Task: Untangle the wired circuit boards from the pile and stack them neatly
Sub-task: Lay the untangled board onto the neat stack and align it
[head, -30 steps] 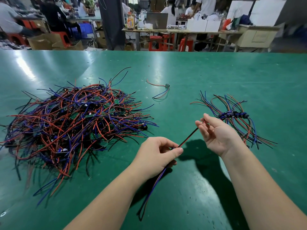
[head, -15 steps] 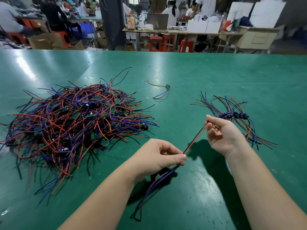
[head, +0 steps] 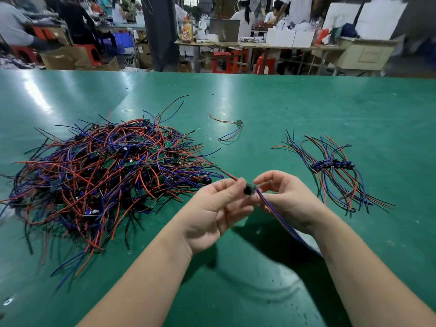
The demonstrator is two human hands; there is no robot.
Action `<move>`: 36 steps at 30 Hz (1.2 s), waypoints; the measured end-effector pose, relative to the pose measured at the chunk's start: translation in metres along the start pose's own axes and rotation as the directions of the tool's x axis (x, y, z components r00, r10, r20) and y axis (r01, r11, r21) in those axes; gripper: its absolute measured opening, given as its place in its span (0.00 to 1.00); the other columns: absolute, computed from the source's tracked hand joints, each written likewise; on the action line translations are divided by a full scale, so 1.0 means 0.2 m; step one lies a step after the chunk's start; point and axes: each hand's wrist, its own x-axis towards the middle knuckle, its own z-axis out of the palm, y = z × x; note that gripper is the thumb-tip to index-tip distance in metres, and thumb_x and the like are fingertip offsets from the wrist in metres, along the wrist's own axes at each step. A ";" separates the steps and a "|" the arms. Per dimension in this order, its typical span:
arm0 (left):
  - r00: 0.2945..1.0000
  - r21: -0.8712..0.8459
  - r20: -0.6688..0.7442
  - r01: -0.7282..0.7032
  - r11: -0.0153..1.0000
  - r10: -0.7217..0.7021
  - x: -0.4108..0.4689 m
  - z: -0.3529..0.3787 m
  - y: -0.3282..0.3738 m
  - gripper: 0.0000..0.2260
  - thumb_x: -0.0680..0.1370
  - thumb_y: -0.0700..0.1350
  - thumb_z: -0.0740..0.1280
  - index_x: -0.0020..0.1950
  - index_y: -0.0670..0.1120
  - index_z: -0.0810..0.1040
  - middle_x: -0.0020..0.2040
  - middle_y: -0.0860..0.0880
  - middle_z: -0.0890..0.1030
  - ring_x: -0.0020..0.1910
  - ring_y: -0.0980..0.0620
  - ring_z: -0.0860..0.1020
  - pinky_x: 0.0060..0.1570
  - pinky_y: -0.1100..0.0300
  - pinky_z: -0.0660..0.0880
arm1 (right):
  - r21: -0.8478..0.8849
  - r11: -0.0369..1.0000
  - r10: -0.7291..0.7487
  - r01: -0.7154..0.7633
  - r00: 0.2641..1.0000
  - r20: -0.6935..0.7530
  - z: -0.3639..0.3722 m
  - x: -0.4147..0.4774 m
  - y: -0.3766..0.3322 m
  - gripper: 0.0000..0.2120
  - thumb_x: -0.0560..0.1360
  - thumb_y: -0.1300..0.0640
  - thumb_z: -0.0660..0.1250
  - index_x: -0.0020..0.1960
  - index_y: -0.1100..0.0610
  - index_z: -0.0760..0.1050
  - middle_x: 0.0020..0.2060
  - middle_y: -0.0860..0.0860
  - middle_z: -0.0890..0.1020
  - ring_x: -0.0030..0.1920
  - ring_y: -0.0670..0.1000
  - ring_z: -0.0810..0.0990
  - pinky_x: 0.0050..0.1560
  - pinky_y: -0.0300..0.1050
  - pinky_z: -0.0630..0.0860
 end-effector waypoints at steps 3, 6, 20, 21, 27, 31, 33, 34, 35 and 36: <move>0.989 -0.104 -0.140 -0.064 0.992 0.049 0.02 -0.01 0.00 0.13 0.63 0.48 0.72 0.43 0.46 0.74 0.32 0.52 0.81 0.32 0.56 0.82 0.29 0.65 0.79 | 0.114 0.985 -0.145 0.131 0.982 0.125 0.08 -0.03 0.00 0.17 0.60 0.70 0.76 0.44 0.56 0.79 0.34 0.53 0.80 0.31 0.47 0.78 0.33 0.36 0.75; 0.973 -0.086 -0.231 -0.041 0.995 0.020 0.04 -0.03 -0.02 0.15 0.60 0.52 0.74 0.42 0.50 0.75 0.32 0.55 0.81 0.29 0.58 0.81 0.29 0.66 0.77 | 0.196 0.962 -0.203 0.189 0.977 0.058 0.14 -0.03 0.02 0.16 0.58 0.67 0.78 0.43 0.54 0.82 0.33 0.50 0.81 0.31 0.45 0.78 0.34 0.35 0.75; 0.864 0.164 0.497 0.003 0.986 -0.086 -0.06 -0.05 0.02 0.14 0.76 0.55 0.66 0.55 0.48 0.82 0.50 0.49 0.85 0.41 0.57 0.83 0.36 0.67 0.78 | 0.644 0.753 0.053 0.136 0.963 -0.265 0.04 -0.02 -0.11 0.03 0.63 0.57 0.70 0.36 0.55 0.78 0.32 0.50 0.83 0.32 0.46 0.83 0.22 0.30 0.71; 0.796 0.050 0.605 -0.010 0.999 -0.022 -0.07 -0.07 0.04 0.15 0.79 0.52 0.63 0.59 0.45 0.80 0.53 0.46 0.84 0.44 0.56 0.83 0.40 0.67 0.79 | 0.696 0.704 0.083 0.143 0.956 -0.280 0.02 -0.02 -0.12 0.03 0.63 0.58 0.70 0.36 0.56 0.78 0.31 0.50 0.82 0.32 0.45 0.83 0.22 0.30 0.71; 0.778 -0.421 0.610 0.156 0.894 0.152 -0.08 -0.14 0.19 0.14 0.79 0.45 0.65 0.55 0.34 0.77 0.36 0.45 0.78 0.29 0.56 0.72 0.31 0.63 0.75 | 0.735 0.677 0.217 -0.041 0.965 -0.146 -0.03 -0.03 -0.15 0.04 0.62 0.61 0.69 0.29 0.59 0.78 0.27 0.51 0.79 0.26 0.43 0.79 0.21 0.27 0.70; 0.931 -0.606 0.326 0.072 0.792 0.165 -0.04 -0.18 0.20 0.10 0.76 0.43 0.63 0.47 0.38 0.80 0.27 0.51 0.70 0.23 0.61 0.64 0.20 0.67 0.66 | 0.668 0.711 0.235 -0.222 0.969 0.072 -0.01 -0.05 -0.15 0.13 0.50 0.63 0.79 0.31 0.60 0.78 0.26 0.51 0.76 0.23 0.43 0.76 0.18 0.28 0.68; 0.978 -0.571 0.086 -0.107 0.814 0.189 -0.03 -0.18 0.19 0.09 0.74 0.44 0.62 0.43 0.42 0.81 0.26 0.53 0.70 0.19 0.61 0.63 0.16 0.69 0.62 | 0.661 0.698 0.222 -0.275 0.961 0.165 -0.02 -0.06 -0.15 0.21 0.42 0.64 0.83 0.31 0.60 0.78 0.27 0.51 0.75 0.22 0.43 0.75 0.17 0.29 0.67; 0.979 -0.544 -0.005 -0.175 0.821 0.205 -0.03 -0.18 0.19 0.09 0.73 0.44 0.61 0.41 0.43 0.80 0.25 0.54 0.69 0.18 0.60 0.64 0.15 0.70 0.62 | 0.655 0.697 0.213 -0.291 0.957 0.199 -0.02 -0.07 -0.15 0.23 0.40 0.64 0.83 0.31 0.60 0.78 0.27 0.51 0.75 0.22 0.43 0.74 0.17 0.29 0.67; 0.975 -0.528 -0.071 -0.215 0.821 0.210 -0.02 -0.17 0.19 0.08 0.72 0.44 0.61 0.40 0.44 0.80 0.25 0.54 0.69 0.18 0.60 0.66 0.16 0.71 0.63 | 0.649 0.699 0.200 -0.299 0.954 0.224 -0.02 -0.07 -0.15 0.23 0.40 0.64 0.84 0.32 0.60 0.77 0.27 0.51 0.74 0.21 0.43 0.74 0.16 0.29 0.67; 0.972 -0.523 -0.119 -0.235 0.819 0.203 -0.02 -0.17 0.19 0.08 0.72 0.43 0.61 0.39 0.44 0.79 0.25 0.54 0.69 0.18 0.60 0.67 0.16 0.72 0.63 | 0.645 0.702 0.186 -0.303 0.952 0.244 -0.02 -0.07 -0.15 0.23 0.41 0.64 0.84 0.32 0.60 0.77 0.27 0.50 0.74 0.21 0.43 0.73 0.16 0.29 0.67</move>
